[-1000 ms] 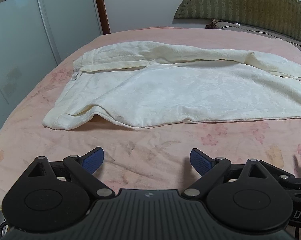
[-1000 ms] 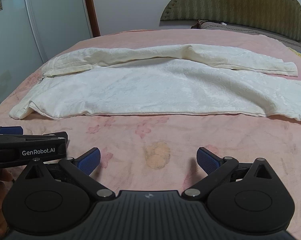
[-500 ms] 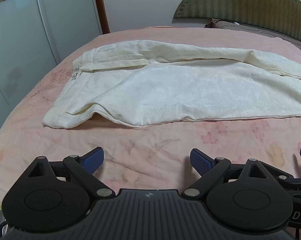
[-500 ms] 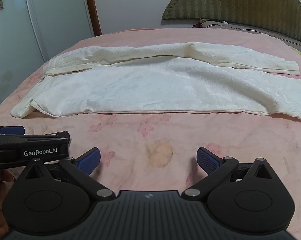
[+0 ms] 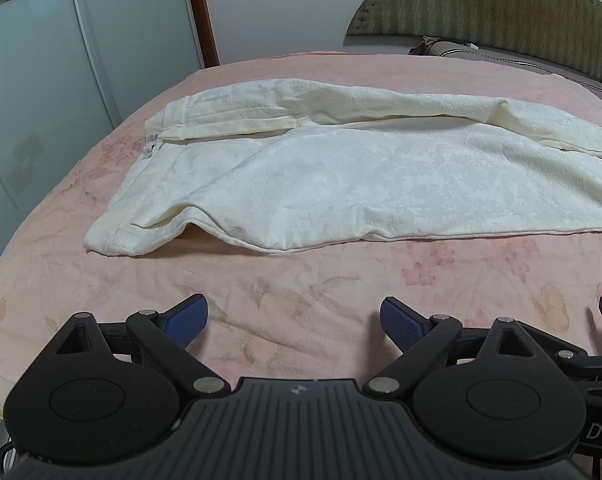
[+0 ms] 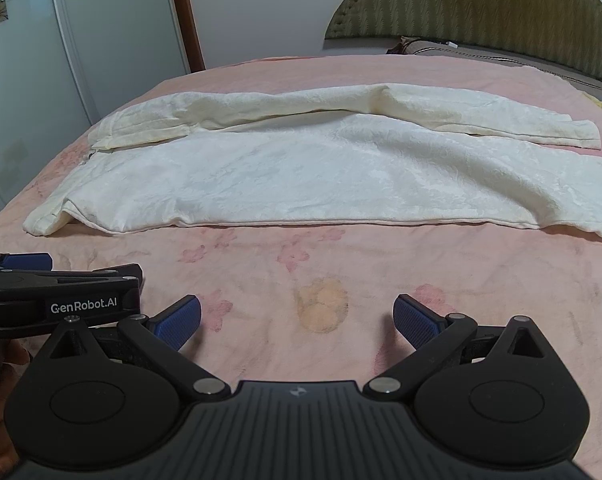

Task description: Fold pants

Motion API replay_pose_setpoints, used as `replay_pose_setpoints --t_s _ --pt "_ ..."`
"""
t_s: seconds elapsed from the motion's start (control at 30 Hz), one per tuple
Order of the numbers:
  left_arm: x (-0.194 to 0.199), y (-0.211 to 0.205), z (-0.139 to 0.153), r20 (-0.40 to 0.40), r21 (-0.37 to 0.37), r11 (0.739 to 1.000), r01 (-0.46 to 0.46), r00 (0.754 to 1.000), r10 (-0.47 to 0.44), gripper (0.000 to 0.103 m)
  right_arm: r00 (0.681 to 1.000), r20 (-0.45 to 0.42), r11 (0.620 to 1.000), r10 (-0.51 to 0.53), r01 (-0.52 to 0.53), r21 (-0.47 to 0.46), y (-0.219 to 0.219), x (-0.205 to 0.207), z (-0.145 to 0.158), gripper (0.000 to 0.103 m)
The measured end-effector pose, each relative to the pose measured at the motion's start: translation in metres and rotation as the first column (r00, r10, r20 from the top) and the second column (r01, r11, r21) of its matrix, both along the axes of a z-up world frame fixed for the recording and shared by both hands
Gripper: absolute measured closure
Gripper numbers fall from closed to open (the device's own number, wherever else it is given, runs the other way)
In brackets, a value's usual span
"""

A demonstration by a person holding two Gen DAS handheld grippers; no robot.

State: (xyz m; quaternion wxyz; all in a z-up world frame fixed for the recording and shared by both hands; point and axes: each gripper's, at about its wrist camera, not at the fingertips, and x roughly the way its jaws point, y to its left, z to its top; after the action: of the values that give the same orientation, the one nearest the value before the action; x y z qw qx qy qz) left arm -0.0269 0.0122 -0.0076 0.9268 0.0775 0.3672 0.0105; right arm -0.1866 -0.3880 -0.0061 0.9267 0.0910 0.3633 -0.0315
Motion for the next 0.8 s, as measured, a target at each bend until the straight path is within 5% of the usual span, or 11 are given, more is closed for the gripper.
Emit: replay_pose_setpoints --t_s 0.43,0.67,0.8 --pt "-0.001 -0.003 -0.008 0.028 0.028 0.999 0.019 0.999 -0.020 0.008 1.000 0.015 1.000 0.026 -0.026 0.003 0.001 0.003 -0.003 0.000" --pt "0.015 0.005 0.000 0.128 0.071 0.997 -0.007 0.992 -0.002 0.008 0.985 0.142 0.991 0.102 -0.088 -0.103 -0.003 0.026 0.024 0.000" --pt "0.037 0.035 -0.001 0.105 0.029 0.995 -0.090 0.991 0.087 0.008 0.975 0.162 0.978 0.151 -0.124 -0.166 -0.002 0.051 0.036 0.000"
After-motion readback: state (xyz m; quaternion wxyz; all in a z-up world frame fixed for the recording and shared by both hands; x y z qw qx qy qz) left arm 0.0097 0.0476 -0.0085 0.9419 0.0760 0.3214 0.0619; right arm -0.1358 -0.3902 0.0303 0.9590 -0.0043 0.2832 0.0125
